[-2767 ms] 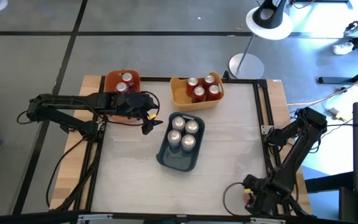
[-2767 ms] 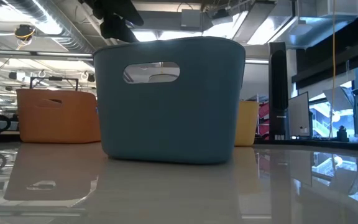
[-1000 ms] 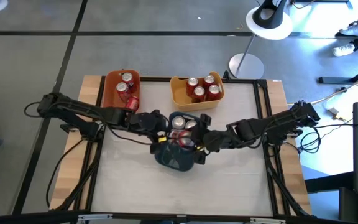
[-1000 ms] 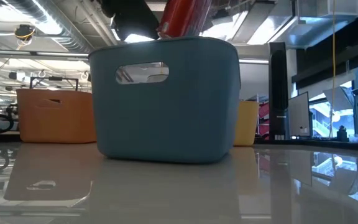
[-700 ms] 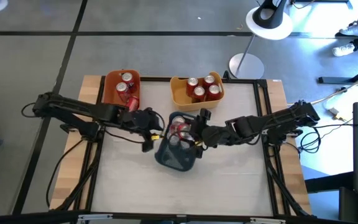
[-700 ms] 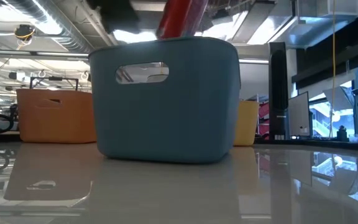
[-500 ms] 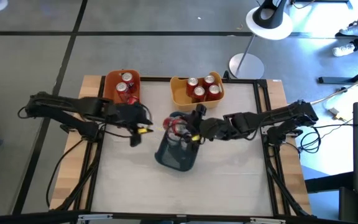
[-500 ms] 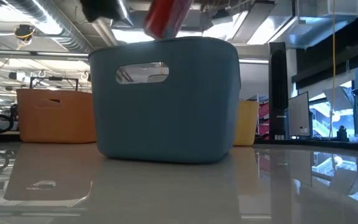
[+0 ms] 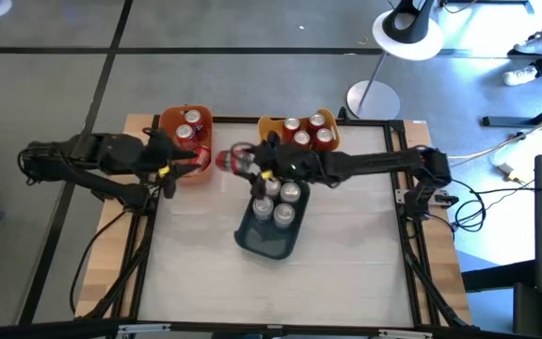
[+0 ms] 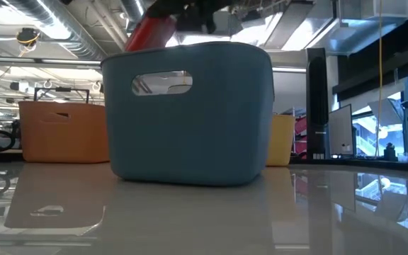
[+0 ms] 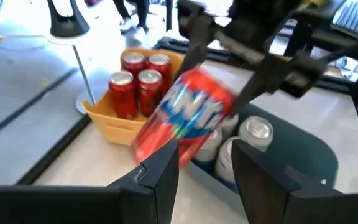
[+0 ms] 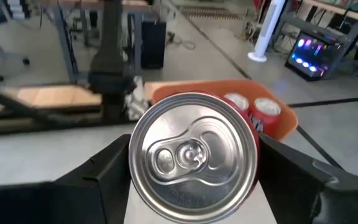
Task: Sort soda cans
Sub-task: Move the orange soda can to the top left of the table
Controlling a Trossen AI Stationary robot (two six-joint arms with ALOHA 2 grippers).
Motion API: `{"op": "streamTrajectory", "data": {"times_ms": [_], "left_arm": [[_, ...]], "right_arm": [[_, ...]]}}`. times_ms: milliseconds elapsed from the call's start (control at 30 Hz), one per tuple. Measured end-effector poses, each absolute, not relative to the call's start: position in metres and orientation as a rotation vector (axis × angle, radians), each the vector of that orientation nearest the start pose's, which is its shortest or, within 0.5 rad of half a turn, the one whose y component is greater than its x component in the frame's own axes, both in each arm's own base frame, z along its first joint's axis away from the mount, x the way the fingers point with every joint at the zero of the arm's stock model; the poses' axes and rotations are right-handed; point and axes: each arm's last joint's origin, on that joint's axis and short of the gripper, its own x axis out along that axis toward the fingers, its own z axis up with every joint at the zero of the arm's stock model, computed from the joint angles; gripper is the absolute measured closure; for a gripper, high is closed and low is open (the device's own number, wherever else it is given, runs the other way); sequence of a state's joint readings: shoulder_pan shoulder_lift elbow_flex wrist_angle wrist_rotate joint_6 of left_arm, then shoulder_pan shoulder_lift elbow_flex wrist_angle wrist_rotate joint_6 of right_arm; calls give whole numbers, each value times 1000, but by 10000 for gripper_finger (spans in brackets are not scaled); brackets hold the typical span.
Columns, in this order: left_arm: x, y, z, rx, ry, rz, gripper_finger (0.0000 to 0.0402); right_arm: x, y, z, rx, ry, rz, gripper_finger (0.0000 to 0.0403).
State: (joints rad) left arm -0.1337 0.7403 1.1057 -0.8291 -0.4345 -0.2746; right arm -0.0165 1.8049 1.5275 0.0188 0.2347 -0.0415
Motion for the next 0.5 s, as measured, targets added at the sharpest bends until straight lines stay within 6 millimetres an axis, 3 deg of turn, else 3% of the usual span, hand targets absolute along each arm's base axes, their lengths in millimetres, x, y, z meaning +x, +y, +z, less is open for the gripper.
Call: {"op": "streamTrajectory", "data": {"times_ms": [200, 500], "left_arm": [[110, -2, 386, -112, 378, 370, 264], [117, -3, 383, -76, 409, 372, 264]], "right_arm": [[459, -52, 311, -56, 278, -220, 128], [509, -103, 297, -35, 221, -180, 128]]}}
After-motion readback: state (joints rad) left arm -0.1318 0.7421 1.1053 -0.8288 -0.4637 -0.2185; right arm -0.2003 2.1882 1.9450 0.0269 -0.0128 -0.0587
